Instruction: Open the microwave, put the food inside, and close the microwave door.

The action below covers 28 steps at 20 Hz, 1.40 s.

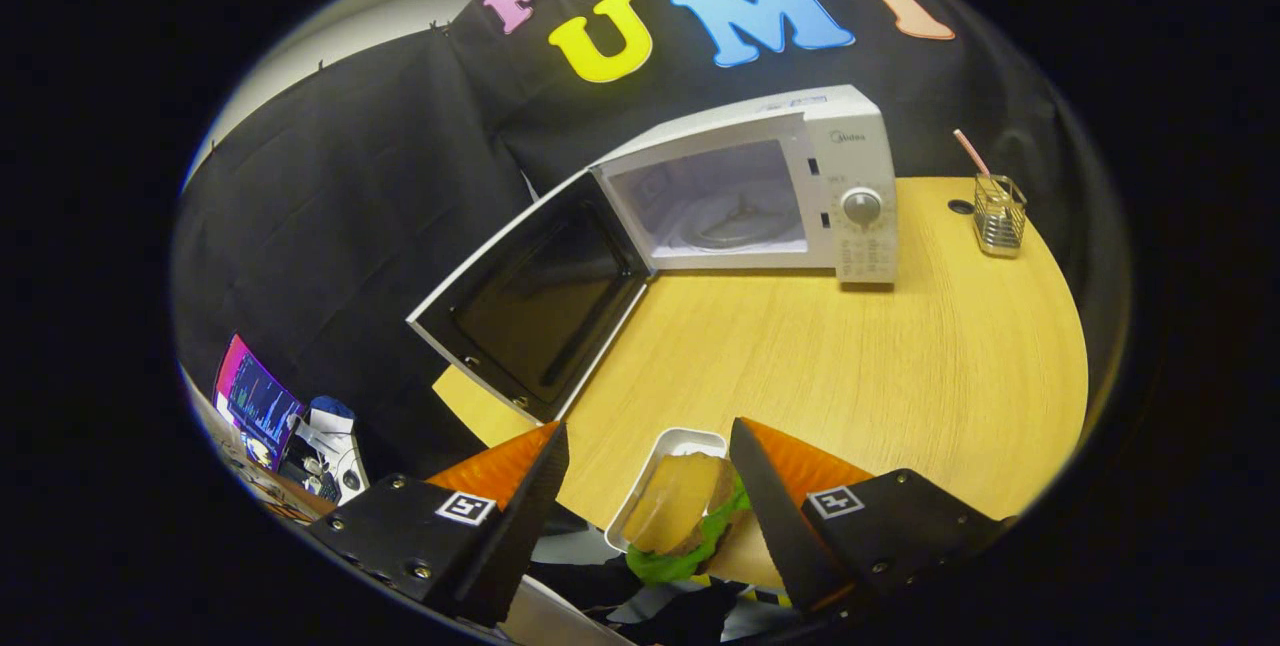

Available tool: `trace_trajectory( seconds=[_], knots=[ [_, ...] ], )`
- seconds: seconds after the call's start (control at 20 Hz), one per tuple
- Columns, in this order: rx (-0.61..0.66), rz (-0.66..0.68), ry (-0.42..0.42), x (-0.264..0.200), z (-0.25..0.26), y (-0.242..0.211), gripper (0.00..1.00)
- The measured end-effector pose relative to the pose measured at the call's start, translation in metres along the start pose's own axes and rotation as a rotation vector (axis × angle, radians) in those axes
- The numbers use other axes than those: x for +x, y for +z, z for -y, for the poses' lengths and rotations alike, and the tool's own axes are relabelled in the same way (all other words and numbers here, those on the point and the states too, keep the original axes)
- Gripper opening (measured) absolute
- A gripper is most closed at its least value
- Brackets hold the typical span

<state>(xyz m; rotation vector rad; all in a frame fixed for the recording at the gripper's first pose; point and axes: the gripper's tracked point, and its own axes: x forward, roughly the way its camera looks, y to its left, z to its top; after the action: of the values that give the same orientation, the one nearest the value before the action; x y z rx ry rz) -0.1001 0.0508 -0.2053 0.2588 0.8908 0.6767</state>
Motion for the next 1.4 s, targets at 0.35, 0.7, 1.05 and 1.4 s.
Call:
trace_trajectory(
  seconds=[0.35,0.7,1.05,1.4],
  knots=[
    [0.103,-0.126,-0.022,0.021,0.026,-0.047,0.98],
    [0.177,-0.182,-0.034,0.038,0.029,-0.064,0.68],
    [0.186,-0.175,-0.06,0.03,0.016,-0.053,0.32],
    [0.25,-0.033,-0.079,0.015,-0.011,0.006,0.32]
  ],
)
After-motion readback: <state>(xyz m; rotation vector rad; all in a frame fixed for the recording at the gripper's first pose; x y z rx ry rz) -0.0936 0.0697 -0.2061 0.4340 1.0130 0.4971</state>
